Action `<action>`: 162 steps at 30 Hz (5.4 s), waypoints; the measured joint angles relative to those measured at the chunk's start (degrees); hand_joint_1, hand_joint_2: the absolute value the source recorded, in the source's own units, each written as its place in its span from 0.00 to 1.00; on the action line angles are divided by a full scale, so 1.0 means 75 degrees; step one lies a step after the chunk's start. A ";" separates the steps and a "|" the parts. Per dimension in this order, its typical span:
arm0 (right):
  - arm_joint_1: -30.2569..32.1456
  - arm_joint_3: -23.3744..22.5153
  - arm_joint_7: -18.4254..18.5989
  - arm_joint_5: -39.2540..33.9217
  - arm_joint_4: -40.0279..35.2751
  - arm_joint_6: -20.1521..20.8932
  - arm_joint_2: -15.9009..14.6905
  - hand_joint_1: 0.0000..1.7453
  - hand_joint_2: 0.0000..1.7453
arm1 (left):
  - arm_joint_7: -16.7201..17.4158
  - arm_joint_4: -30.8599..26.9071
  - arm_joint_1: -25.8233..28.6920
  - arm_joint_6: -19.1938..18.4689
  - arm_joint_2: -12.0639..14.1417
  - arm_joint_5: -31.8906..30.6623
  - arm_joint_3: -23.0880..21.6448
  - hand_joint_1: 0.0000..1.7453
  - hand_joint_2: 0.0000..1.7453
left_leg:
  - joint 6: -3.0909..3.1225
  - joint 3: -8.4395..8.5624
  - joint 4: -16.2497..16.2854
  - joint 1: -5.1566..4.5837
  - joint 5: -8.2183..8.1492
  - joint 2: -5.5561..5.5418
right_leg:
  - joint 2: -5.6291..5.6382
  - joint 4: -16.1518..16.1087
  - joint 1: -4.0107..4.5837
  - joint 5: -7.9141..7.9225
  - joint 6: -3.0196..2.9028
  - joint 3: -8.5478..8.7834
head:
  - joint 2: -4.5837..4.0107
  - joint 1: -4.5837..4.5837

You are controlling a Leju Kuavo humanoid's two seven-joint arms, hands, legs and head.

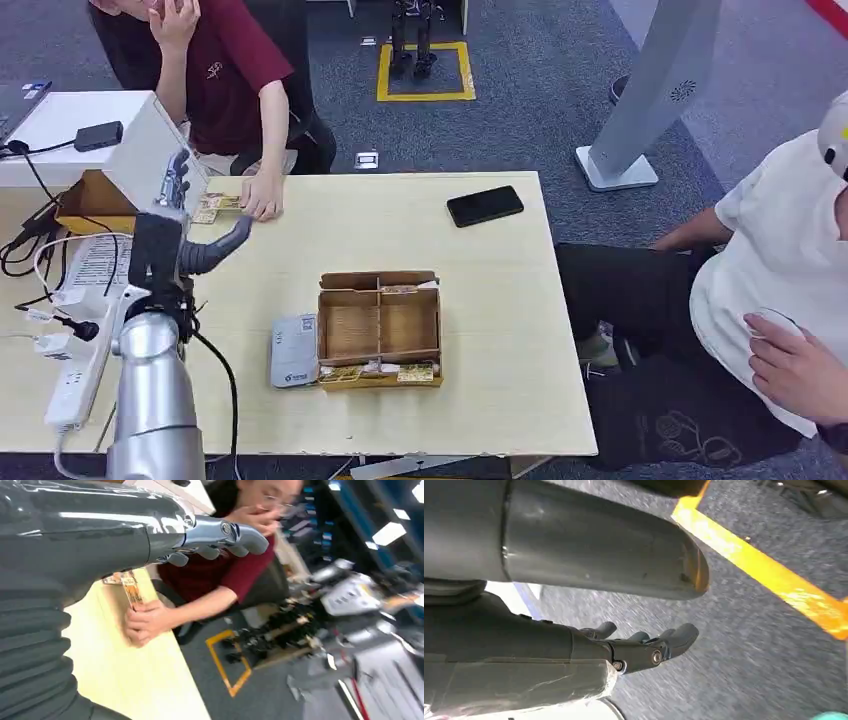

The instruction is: Pass the card to the sensor for recognition and then transmit it.

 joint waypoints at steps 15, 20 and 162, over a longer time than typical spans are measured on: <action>0.0238 -0.0694 0.0184 -0.0111 -0.0012 -0.0049 -0.0082 0.00 0.00 | -0.0030 -0.1891 0.3474 0.3046 0.1132 -0.3137 -0.3690 0.00 1.00 | 0.0007 -0.0003 0.0001 -0.0004 -0.0014 -0.0016 | -0.0019 -0.0004 0.0000 -0.0023 0.0018 0.0001 | 0.0000 -0.0003; 0.0233 -0.0871 0.0330 -0.0037 -0.0035 -0.0020 -0.0084 0.00 0.00 | 0.0488 -0.1888 0.3749 0.3844 0.1263 -0.4043 -0.4695 0.00 1.00 | 0.0009 -0.0002 0.0001 -0.0003 -0.0016 -0.0018 | -0.0021 -0.0005 -0.0001 -0.0023 0.0018 0.0002 | 0.0000 -0.0003; 0.0058 -0.1128 0.0242 0.0449 -0.0108 -0.0011 0.0157 0.00 0.00 | 0.2181 0.0347 0.3085 0.4656 0.0222 -0.6677 -0.4248 0.00 1.00 | 0.0008 0.0005 0.0001 -0.0001 -0.0014 -0.0022 | -0.0025 -0.0004 -0.0001 -0.0022 0.0018 0.0015 | 0.0000 0.0000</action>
